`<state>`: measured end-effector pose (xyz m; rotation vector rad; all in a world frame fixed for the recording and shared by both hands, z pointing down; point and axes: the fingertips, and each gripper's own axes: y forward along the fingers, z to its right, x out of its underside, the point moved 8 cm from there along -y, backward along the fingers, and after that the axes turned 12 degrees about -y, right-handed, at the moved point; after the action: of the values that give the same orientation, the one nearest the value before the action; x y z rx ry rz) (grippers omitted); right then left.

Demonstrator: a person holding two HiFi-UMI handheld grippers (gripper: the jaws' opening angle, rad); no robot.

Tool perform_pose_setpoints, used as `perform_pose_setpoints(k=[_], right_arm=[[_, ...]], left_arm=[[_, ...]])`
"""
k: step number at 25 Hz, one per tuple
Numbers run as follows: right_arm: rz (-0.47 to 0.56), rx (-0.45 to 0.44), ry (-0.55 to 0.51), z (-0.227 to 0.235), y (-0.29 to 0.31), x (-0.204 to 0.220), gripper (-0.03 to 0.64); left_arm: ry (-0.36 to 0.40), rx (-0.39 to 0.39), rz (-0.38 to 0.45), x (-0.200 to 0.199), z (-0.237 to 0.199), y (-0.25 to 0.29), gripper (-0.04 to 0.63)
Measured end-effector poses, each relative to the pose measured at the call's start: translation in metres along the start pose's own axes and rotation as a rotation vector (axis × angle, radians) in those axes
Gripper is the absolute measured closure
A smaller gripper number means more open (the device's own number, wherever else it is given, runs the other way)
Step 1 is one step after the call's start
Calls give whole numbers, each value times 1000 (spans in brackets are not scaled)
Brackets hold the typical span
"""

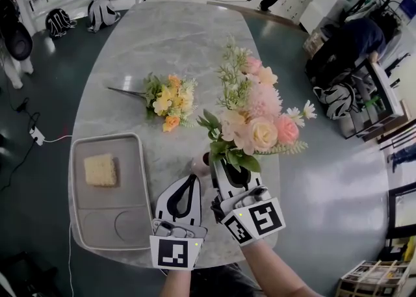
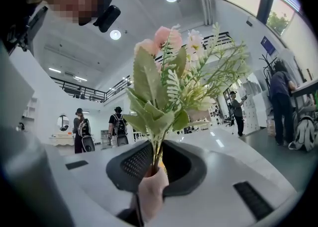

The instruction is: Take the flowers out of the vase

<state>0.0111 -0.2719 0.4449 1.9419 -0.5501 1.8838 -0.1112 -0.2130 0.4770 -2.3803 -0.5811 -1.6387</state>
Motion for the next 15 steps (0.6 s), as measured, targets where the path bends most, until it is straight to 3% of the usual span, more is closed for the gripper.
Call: perform_pose_setpoints(k=[15], right_arm=[[31,-10,-29,-1,2,-15,546]], left_arm=[[15,9,1,-7,1,2,581]])
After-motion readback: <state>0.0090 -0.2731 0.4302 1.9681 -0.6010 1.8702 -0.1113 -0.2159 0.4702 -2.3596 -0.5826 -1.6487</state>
